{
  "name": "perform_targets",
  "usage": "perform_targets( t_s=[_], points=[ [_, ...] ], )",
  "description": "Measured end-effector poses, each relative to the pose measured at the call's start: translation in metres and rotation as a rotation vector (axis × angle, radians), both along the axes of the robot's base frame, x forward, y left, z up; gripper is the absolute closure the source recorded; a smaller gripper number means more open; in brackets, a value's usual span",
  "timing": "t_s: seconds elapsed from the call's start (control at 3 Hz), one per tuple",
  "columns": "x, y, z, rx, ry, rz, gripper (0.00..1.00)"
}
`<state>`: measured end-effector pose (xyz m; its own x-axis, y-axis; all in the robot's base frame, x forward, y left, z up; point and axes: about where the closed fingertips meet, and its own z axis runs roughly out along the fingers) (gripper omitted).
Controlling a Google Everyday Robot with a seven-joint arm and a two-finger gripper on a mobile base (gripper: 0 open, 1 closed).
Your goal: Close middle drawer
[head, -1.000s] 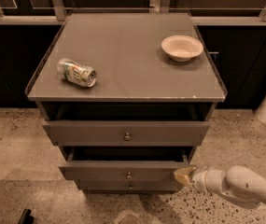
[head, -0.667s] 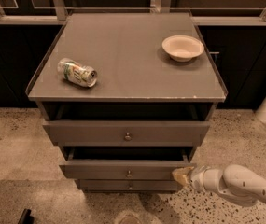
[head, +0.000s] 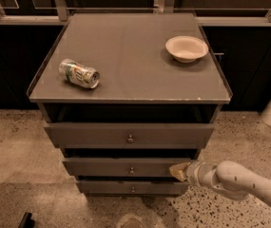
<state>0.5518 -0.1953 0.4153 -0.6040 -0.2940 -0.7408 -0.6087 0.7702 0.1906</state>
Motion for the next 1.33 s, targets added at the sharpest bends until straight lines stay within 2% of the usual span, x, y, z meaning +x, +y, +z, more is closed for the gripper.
perform_targets(
  t_s=[0.33, 0.67, 1.0, 1.33],
  points=[
    [0.016, 0.005, 0.004, 0.011, -0.036, -0.011, 1.0],
    [0.014, 0.006, 0.004, 0.011, -0.035, -0.011, 1.0],
    [-0.028, -0.009, 0.016, 0.031, -0.019, -0.02, 1.0],
    [-0.038, -0.02, 0.014, 0.032, -0.011, -0.041, 0.81]
  ],
)
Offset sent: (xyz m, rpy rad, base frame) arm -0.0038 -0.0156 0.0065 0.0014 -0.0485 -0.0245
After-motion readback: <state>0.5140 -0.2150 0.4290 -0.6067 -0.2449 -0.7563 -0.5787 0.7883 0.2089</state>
